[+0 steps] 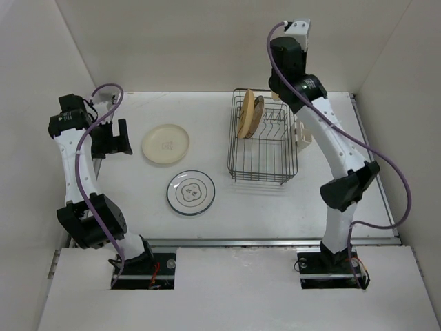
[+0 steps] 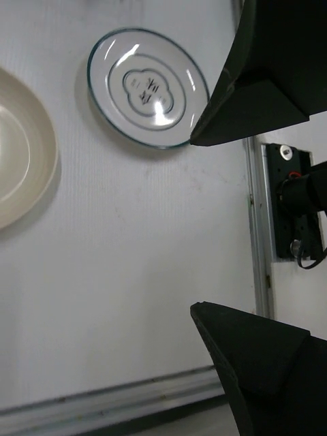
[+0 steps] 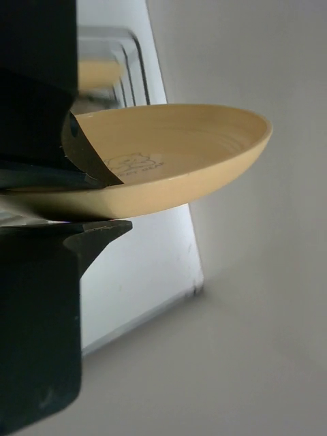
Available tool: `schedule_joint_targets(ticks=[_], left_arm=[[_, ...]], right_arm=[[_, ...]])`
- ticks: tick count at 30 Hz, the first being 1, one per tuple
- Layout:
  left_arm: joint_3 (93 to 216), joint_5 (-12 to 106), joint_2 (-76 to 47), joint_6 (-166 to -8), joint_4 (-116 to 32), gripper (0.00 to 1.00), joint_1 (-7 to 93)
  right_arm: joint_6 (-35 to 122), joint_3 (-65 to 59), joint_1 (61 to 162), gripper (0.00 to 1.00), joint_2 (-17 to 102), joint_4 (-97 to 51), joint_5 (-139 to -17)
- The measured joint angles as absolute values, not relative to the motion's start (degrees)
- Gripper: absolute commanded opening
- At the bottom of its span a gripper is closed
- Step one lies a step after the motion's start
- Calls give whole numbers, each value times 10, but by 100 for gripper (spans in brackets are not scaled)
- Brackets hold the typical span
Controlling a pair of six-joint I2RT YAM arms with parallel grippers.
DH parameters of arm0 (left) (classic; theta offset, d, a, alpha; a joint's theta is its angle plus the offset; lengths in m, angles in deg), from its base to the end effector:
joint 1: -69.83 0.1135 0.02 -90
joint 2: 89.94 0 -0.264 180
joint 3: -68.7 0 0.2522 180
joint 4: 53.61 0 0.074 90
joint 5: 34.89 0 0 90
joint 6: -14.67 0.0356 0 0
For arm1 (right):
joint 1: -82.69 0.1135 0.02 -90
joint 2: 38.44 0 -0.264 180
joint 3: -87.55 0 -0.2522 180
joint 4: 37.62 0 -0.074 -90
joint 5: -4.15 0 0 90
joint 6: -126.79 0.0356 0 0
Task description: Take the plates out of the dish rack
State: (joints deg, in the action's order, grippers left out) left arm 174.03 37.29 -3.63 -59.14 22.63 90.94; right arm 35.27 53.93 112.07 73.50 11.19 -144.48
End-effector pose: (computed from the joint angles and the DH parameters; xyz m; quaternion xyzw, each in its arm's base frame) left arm 0.2837 0.0978 0.3684 0.0030 0.9488 -0.0516 0.3116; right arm 0.3776 0.1777 0.4780 0.1058 0.7439 -0.2467 0.6120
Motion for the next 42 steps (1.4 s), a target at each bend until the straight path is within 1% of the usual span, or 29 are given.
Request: schedule_joint_targets(ticks=[3, 5, 7, 11, 14, 18, 20, 21, 24, 27, 28, 29, 33, 34, 35, 36, 37, 40, 42], left_arm=[[1753, 298, -37, -573, 244, 99, 909], [1764, 249, -37, -567, 246, 99, 908], [1774, 201, -37, -564, 246, 98, 901], [1787, 145, -34, -564, 233, 98, 869], [1790, 133, -25, -571, 211, 96, 846], [1788, 139, 9, -574, 187, 94, 818], [1779, 142, 29, -574, 174, 89, 806], [1772, 144, 38, -575, 168, 85, 801], [1757, 155, 61, -576, 157, 78, 795], [1756, 159, 82, -566, 158, 67, 796], [1756, 153, 87, -560, 161, 60, 797], [1756, 148, 94, -559, 165, 41, 797], [1764, 113, 113, -536, 199, 4, 793], [1766, 107, 118, -523, 210, 0, 793], [1769, 100, 122, -514, 221, 0, 793], [1771, 94, 127, -506, 228, 0, 793], [1772, 92, 131, -505, 229, 0, 794], [1774, 96, 135, -530, 220, 0, 798], [1775, 118, 135, -559, 207, 0, 808]], right_arm=[[368, 515, 1120, 0, 693, 105, -1267], [374, 489, 1120, 0, 671, 90, -1107], [383, 479, 1124, 0, 676, 74, -960], [407, 488, 1150, 0, 756, 50, -729], [429, 489, 1177, 0, 835, 43, -597], [466, 458, 1204, 0, 905, 22, -510], [484, 447, 1211, 0, 918, 16, -479], [491, 446, 1212, 0, 922, 11, -464], [509, 444, 1210, 0, 922, -16, -432], [522, 444, 1206, 0, 922, -48, -417], [524, 444, 1206, 0, 922, -51, -416], [525, 444, 1205, 0, 922, -51, -417], [531, 444, 1205, 0, 934, -51, -420], [533, 444, 1204, 0, 938, -51, -419], [537, 444, 1202, 0, 941, -52, -418], [542, 445, 1200, 7, 943, -54, -416], [544, 445, 1199, 20, 944, -52, -416], [550, 458, 1199, 65, 944, -43, -459], [554, 472, 1199, 74, 944, -38, -496]])
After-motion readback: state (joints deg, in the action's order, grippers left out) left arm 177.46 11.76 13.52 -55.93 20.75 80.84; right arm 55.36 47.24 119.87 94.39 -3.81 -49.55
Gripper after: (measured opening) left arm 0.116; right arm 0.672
